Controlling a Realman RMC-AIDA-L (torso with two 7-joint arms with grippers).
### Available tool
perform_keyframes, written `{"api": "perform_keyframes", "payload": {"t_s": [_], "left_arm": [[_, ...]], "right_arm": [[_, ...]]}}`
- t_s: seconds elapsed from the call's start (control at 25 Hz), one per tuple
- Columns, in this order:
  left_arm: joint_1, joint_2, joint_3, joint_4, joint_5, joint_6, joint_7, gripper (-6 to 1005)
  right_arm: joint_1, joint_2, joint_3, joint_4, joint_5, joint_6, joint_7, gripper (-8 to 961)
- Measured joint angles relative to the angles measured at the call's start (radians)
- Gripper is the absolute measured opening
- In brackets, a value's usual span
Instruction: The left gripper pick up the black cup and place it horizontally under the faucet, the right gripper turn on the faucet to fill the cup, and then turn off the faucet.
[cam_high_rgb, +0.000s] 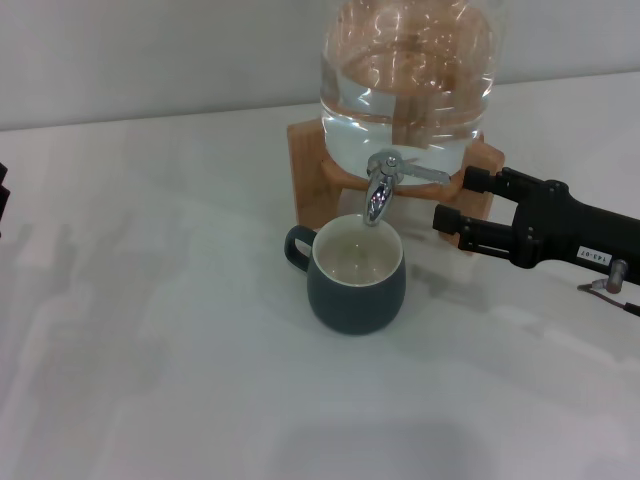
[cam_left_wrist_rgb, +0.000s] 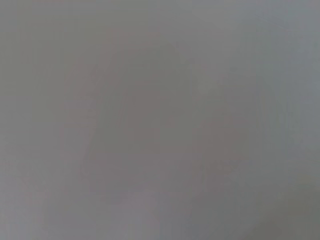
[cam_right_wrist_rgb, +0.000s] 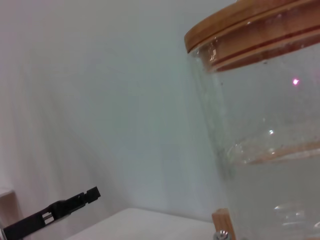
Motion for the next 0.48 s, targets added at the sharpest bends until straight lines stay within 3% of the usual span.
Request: {"api": "perform_keyframes", "payload": {"t_s": [0.48], "left_arm": [[-0.001, 0.0, 0.003, 0.0, 0.001, 0.01, 0.0, 515]], "right_arm": [[0.023, 0.0, -0.044, -0.009, 0.026, -0.003, 0.001, 849]]}}
